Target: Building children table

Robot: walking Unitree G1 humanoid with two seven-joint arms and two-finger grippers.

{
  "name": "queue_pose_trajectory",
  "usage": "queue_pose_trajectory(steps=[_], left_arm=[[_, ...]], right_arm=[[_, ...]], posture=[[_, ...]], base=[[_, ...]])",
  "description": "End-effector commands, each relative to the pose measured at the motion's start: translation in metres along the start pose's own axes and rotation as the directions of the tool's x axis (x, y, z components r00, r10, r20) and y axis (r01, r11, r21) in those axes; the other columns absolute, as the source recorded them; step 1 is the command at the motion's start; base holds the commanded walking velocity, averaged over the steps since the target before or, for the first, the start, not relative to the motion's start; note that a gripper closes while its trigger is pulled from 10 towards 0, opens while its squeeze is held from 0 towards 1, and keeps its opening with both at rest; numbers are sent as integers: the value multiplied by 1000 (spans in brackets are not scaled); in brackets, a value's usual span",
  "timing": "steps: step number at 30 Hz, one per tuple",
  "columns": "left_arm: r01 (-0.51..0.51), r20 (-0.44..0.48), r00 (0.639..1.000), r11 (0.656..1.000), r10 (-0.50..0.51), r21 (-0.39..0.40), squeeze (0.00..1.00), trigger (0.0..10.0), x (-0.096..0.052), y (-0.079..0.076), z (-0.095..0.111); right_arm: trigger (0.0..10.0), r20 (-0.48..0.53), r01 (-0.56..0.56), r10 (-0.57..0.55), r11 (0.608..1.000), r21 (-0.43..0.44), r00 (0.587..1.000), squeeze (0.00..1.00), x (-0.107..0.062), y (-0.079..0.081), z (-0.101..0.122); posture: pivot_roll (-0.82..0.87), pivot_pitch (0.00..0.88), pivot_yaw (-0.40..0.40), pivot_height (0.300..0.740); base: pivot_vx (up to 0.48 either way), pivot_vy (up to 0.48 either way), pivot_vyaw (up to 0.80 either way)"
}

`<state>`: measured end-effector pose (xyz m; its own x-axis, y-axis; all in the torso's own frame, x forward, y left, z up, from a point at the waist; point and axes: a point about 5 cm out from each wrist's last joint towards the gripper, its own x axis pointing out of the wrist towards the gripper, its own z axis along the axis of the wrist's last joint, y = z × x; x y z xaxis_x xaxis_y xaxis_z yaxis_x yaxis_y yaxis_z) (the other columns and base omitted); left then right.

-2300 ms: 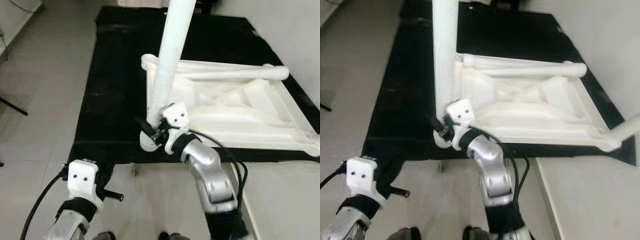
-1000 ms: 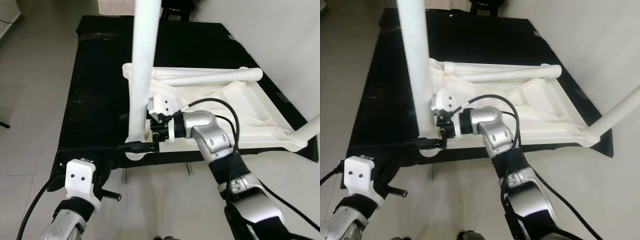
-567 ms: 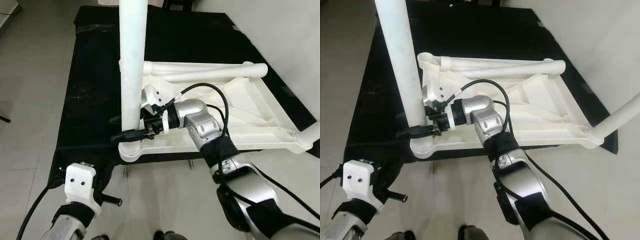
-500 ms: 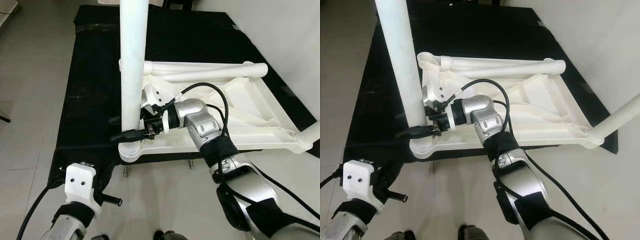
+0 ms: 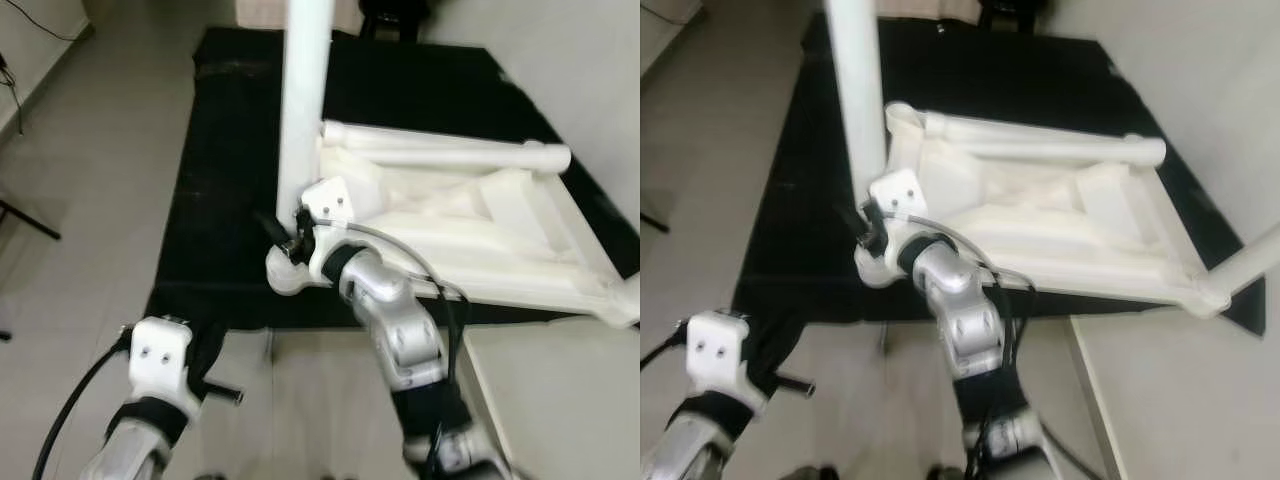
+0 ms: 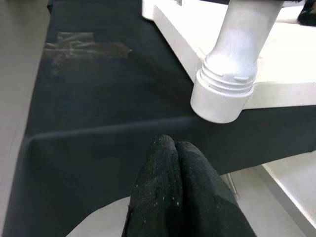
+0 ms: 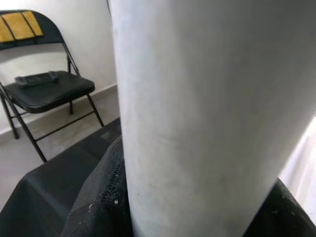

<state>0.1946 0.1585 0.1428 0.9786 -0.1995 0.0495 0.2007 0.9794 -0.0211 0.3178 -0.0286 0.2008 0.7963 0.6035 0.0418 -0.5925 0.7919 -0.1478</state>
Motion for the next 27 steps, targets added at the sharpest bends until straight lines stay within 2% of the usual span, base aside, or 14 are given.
queue_pose_trajectory(steps=[1,4,5,6,11,12,16,20,21,22,23,24,26,27], left_arm=[[17,-12,1000,1000,-17,-6,0,10000,3,1,-5],[15,-12,1000,1000,-15,-8,0,10000,3,1,-5],[8,-9,1000,1000,-8,-7,0,10000,3,2,-5],[-5,-4,1000,1000,5,-4,0,10000,3,2,-5],[-22,6,1000,1000,22,-2,0,10000,3,3,-4],[-18,8,1000,1000,18,-4,0,10000,4,2,-4],[-10,10,1000,1000,10,-7,0,10000,5,0,-3],[-7,15,1000,1000,7,-11,0,10000,4,-3,-1],[-7,15,1000,1000,7,-11,0,10000,4,-3,-1],[-8,19,1000,1000,8,-11,0,10000,3,-5,0],[-8,19,1000,1000,8,-11,0,10000,3,-5,0],[-8,21,1000,1000,8,-12,0,10000,0,-7,2],[-8,21,1000,1000,8,-12,0,10000,0,-7,2],[-7,19,1000,1000,7,-13,0,10000,-3,-9,3]], right_arm=[[0,-73,-92,103,985,144,992,0,14,54,-21],[0,-66,-107,117,983,146,991,0,18,55,-19],[980,-73,-118,131,981,152,989,0,21,55,-19],[10000,-83,-139,153,977,163,985,0,22,56,-20],[10000,-98,-151,173,968,202,980,63,17,55,-16],[10000,-65,-212,231,953,218,971,1000,16,52,-10],[10000,30,-368,371,900,233,928,1000,17,43,2],[10000,92,-608,602,789,91,794,1000,14,29,13],[10000,92,-608,602,789,91,794,1000,14,29,13],[10000,68,-678,675,734,38,734,224,13,25,12],[10000,68,-678,675,734,38,734,224,13,25,12],[10000,41,-738,738,674,2,674,0,16,21,12],[10000,41,-738,738,674,2,674,0,16,21,12],[10000,18,-778,778,629,-21,628,0,20,15,14]], posture=[[-112,145,-122,740],[-111,144,-124,740],[-106,139,-129,740],[-108,137,-131,740],[-110,137,-136,740],[-110,141,-139,740],[-108,146,-141,740],[-94,160,-151,740],[-94,160,-151,740],[-93,176,-151,740],[-93,176,-151,740],[-80,198,-152,740],[-80,198,-152,740],[-65,213,-151,740]], base=[[0,0,0],[0,0,0],[0,0,0],[0,0,0],[0,0,0],[0,0,0],[0,0,0],[0,0,0],[0,0,0],[0,0,0],[0,0,0],[0,0,0],[0,0,0],[0,0,0]])
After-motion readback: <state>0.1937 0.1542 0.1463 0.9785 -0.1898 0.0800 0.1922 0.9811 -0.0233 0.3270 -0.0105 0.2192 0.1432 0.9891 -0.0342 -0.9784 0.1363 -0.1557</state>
